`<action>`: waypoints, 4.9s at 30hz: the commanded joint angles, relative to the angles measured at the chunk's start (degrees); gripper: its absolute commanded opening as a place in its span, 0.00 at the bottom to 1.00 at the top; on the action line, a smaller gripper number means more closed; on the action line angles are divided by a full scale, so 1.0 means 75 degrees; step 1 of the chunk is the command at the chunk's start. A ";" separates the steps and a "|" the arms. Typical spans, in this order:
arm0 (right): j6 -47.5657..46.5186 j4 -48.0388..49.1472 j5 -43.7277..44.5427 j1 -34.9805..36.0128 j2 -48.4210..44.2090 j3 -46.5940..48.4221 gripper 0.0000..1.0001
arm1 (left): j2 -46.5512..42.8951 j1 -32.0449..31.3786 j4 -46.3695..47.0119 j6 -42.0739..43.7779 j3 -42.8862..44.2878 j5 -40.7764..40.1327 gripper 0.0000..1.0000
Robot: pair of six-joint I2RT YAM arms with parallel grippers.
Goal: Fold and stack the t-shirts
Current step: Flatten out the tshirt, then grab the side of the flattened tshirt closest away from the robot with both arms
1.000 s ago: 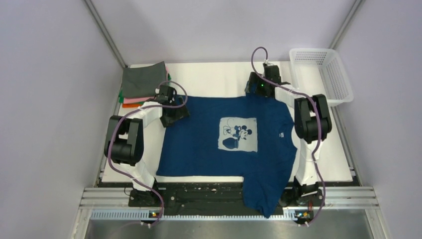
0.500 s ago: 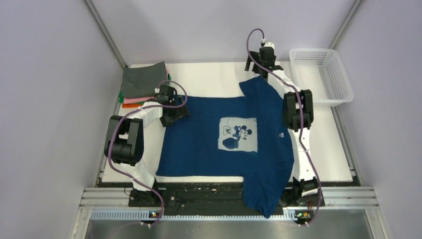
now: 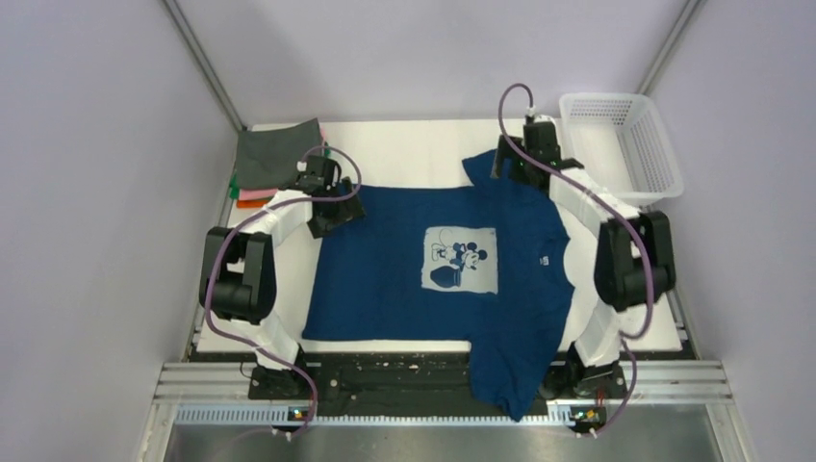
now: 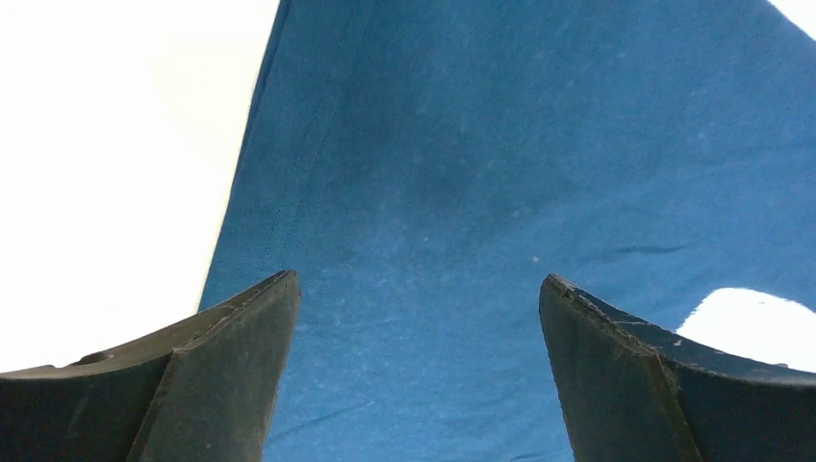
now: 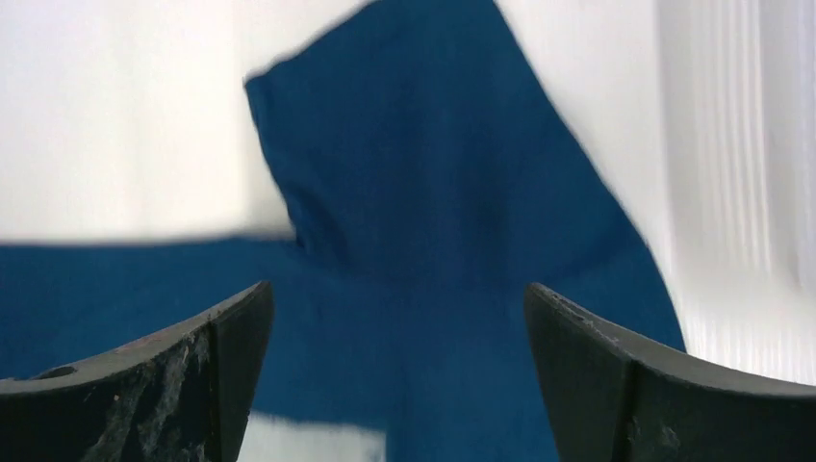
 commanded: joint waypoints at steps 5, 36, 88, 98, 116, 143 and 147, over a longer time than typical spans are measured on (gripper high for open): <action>0.0958 -0.0217 0.0952 0.0764 -0.2148 -0.2912 0.98 | 0.0425 -0.0302 -0.1028 0.0128 0.1229 -0.0567 0.99; 0.0441 -0.0274 0.0905 -0.0267 0.1903 0.0670 0.99 | 0.5270 -0.0044 -0.2845 0.0589 0.7259 -0.0177 0.99; 0.1980 -0.1071 -0.0488 -0.0181 -0.8404 -0.7128 0.99 | -0.4035 -0.1028 -0.1403 -0.3563 -0.4303 -0.3012 0.43; 0.1767 -0.1565 -0.0231 -0.0178 -0.8505 -0.6946 0.99 | -0.3686 -0.1011 -0.0949 -0.3532 -0.4250 -0.2965 0.40; 0.1679 -0.3143 -0.0317 0.0472 -0.8106 -0.6085 0.92 | -0.3953 -0.1016 -0.0827 -0.3021 -0.4239 -0.3273 0.00; 0.4646 -0.4099 -0.0140 0.5086 -0.6951 -0.7469 0.09 | -0.4785 -0.1019 -0.1170 -0.3190 -0.4533 -0.3152 0.00; 0.5089 -0.5169 -0.0193 0.5564 -0.7335 -0.7317 0.00 | -0.5352 -0.1016 -0.1675 -0.3299 -0.4627 -0.2883 0.00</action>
